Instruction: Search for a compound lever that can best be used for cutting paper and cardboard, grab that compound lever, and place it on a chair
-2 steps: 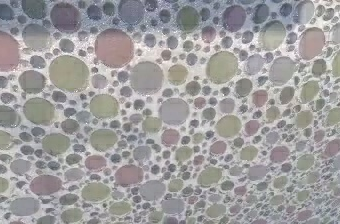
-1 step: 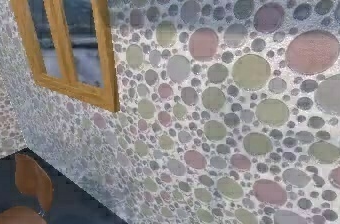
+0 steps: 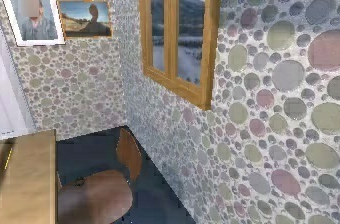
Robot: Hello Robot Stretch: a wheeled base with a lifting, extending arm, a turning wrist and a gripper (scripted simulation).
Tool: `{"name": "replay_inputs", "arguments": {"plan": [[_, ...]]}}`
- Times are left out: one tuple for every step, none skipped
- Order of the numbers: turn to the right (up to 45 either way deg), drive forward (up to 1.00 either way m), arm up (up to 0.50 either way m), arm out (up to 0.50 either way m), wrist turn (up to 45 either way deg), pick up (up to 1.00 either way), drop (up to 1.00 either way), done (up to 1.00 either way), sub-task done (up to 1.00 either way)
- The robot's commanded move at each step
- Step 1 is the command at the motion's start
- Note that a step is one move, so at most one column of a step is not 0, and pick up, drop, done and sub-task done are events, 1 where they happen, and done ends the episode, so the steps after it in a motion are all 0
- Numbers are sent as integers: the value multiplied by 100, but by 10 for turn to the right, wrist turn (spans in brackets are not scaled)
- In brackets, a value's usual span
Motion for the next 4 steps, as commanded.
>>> {"name": "replay_inputs", "arguments": {"plan": [[0, 40, 0, 0, 0, 0, 0, 0, 0], [450, 0, 0, 0, 0, 0, 0, 0, 0], [450, 0, 0, 0, 0, 0, 0, 0, 0], [300, 0, 0, 0, 0, 0, 0, 0, 0]]}}
